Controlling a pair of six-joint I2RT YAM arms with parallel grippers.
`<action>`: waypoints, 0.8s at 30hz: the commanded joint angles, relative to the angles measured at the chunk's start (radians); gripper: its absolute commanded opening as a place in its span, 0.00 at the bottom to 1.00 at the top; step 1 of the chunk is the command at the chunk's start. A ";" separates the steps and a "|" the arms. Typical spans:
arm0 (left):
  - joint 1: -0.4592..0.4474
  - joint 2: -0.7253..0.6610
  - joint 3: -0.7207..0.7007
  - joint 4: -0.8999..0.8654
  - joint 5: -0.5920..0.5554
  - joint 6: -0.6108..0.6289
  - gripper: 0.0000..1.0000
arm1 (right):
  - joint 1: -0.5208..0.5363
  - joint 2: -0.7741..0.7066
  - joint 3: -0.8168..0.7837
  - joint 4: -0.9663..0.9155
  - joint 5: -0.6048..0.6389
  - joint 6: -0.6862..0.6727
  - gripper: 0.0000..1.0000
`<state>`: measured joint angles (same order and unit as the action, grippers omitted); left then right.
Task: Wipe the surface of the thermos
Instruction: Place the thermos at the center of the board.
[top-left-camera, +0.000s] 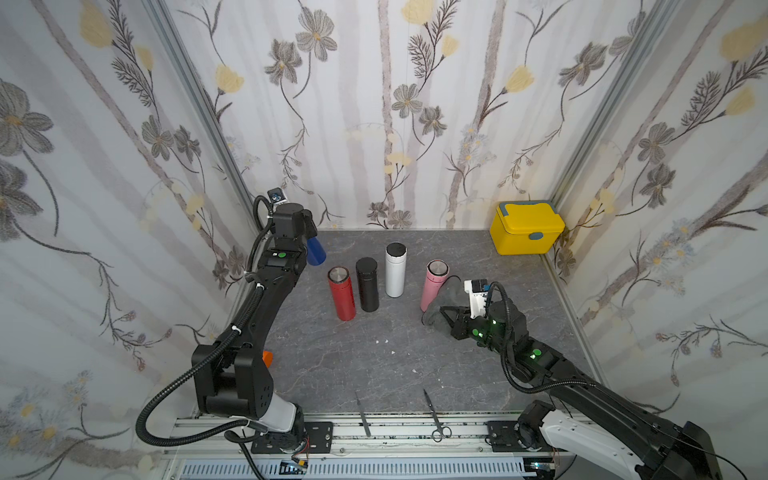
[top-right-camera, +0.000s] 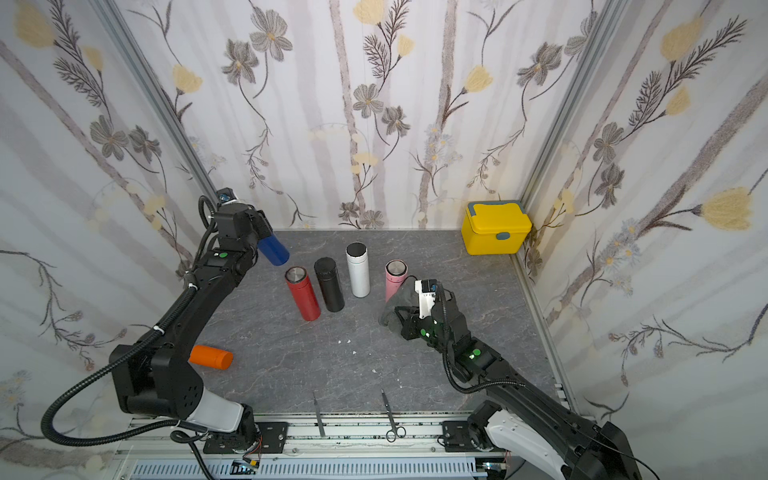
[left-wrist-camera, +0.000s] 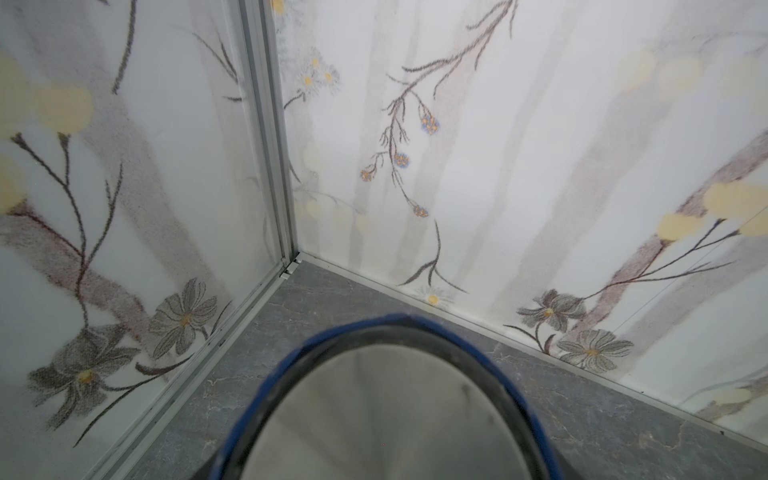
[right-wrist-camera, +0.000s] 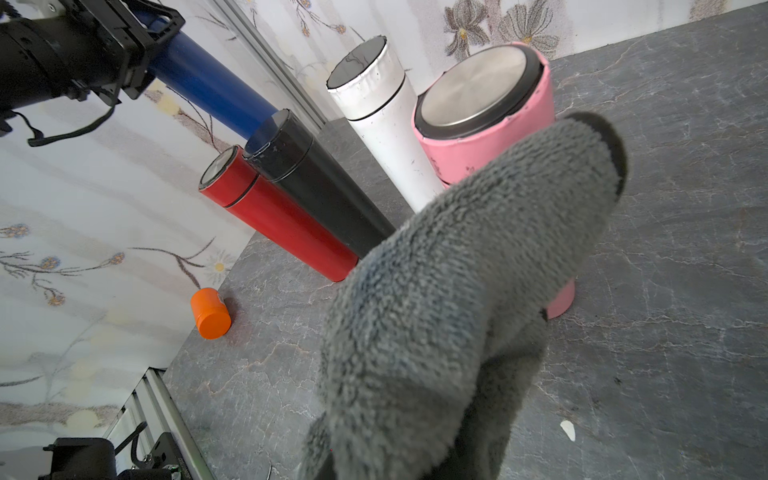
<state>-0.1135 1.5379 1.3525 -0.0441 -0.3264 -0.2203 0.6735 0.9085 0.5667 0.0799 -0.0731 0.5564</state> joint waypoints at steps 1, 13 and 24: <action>0.006 0.037 -0.032 0.144 -0.012 0.019 0.00 | -0.003 0.003 0.017 0.035 -0.010 -0.001 0.00; 0.011 0.169 -0.129 0.377 -0.106 0.087 0.00 | -0.008 -0.029 -0.002 0.017 0.006 0.001 0.00; 0.018 0.252 -0.139 0.380 -0.100 0.083 0.00 | -0.017 -0.030 -0.024 0.027 0.003 0.011 0.00</action>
<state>-0.0963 1.7813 1.2144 0.2565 -0.4038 -0.1390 0.6598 0.8803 0.5472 0.0711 -0.0731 0.5602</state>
